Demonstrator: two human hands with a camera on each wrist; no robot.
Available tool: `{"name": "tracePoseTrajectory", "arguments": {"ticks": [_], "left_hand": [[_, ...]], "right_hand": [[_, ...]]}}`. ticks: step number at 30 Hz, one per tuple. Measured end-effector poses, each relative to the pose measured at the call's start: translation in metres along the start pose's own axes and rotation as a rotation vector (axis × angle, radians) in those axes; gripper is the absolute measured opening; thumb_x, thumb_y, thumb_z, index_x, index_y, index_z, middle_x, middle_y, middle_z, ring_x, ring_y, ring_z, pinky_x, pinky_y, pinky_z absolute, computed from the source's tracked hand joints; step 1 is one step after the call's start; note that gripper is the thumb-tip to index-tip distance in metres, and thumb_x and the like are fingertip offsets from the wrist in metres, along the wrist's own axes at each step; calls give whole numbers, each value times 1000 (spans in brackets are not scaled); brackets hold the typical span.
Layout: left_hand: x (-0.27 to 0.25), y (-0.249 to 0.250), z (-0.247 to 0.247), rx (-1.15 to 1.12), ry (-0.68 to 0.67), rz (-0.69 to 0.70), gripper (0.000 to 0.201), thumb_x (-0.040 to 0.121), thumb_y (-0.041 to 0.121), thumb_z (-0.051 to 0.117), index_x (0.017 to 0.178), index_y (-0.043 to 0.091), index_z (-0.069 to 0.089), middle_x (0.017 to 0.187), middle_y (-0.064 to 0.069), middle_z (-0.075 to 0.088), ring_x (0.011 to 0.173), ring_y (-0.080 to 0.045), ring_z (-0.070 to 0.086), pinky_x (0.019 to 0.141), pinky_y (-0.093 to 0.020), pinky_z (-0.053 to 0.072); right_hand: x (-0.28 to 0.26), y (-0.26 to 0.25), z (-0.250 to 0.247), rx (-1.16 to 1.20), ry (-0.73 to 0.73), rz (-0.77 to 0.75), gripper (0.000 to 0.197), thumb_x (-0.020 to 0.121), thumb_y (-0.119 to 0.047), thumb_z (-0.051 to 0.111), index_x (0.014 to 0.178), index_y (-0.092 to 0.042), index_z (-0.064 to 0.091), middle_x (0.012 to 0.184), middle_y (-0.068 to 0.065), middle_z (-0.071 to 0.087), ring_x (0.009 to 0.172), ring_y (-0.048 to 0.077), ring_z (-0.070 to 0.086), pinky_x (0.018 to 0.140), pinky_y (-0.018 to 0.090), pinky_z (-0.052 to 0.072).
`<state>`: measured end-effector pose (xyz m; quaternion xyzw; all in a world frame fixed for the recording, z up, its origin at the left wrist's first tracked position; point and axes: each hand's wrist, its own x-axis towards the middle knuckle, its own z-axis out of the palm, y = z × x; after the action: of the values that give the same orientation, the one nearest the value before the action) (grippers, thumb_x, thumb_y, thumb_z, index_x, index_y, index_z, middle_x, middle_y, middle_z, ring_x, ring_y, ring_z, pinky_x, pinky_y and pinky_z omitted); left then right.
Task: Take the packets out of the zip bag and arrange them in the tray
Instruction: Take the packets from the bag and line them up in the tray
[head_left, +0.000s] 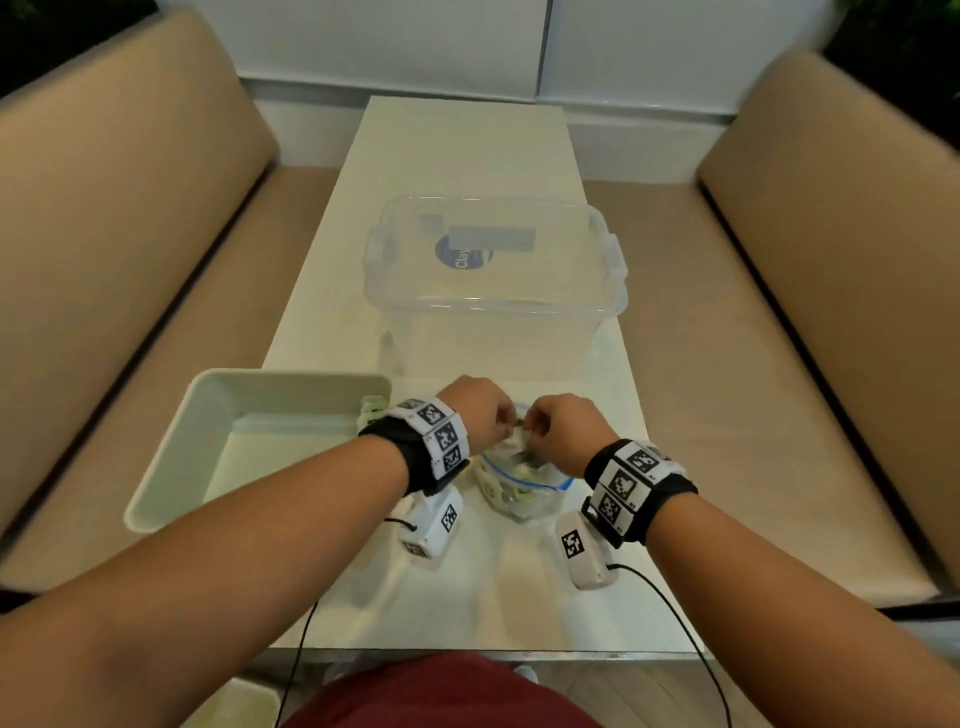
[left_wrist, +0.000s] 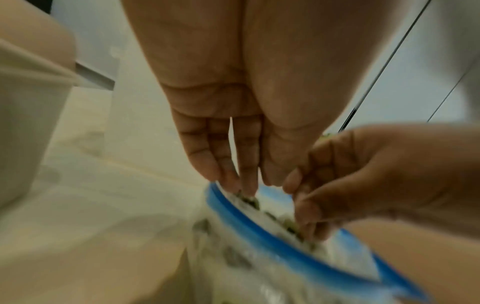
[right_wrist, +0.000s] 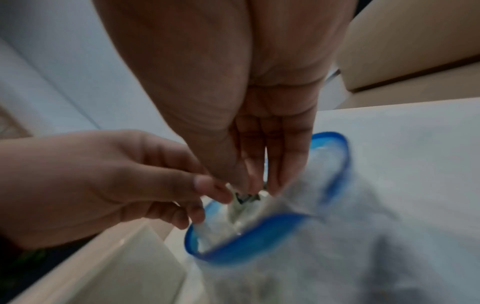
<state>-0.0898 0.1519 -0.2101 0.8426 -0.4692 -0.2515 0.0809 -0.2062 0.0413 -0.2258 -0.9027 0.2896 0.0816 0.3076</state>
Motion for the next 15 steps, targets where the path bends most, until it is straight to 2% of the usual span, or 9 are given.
{"name": "tracePoseTrajectory", "arguments": {"ticks": [2,4,6,9,12,14,15], "left_hand": [[12,3,19,114,-24,-103,21,88,26,58,98,22,76,98,-1,73,87,-24,66,80,-33,54],[17,6,30,174,-15,-173,16,84,26,61,87,21,76,83,-1,70,76,-25,64,70,-31,53],[17,11,38,198,-16,-199,12,79,34,68,81,23,73,74,1,65,70,-24,63,64,-28,50],[15,17,48,240,25,-211,17,81,41,67,80,25,70,70,4,58,70,-23,59,62,-28,46],[14,16,53,221,91,-215,20,87,37,55,84,24,71,69,4,57,70,-22,56,59,-29,41],[12,20,51,196,141,-214,22,88,35,52,89,26,72,75,3,63,73,-22,58,60,-29,42],[10,23,49,179,169,-202,22,89,34,51,91,28,72,79,2,66,76,-22,59,62,-30,44]], "right_hand": [[-1,7,6,-70,-26,-25,16,79,-6,62,90,-15,68,94,7,70,90,26,65,78,31,52],[0,13,9,-132,-26,-51,15,78,-8,64,91,-15,65,93,8,70,91,27,64,78,31,51],[1,19,10,-169,-37,-73,15,76,-9,67,89,-14,61,92,8,68,88,27,62,74,31,49],[3,28,9,-191,-57,-108,17,76,-9,68,82,-16,53,85,4,59,80,24,54,68,27,38],[5,31,11,-167,-53,-130,20,76,-11,68,76,-18,50,81,2,54,77,24,52,66,27,36],[6,36,9,-122,-31,-171,17,78,-14,69,93,-16,61,91,6,60,84,26,58,70,28,41],[6,39,9,-103,-18,-198,27,80,-17,70,106,-15,64,98,7,61,89,27,60,74,28,43]]}}
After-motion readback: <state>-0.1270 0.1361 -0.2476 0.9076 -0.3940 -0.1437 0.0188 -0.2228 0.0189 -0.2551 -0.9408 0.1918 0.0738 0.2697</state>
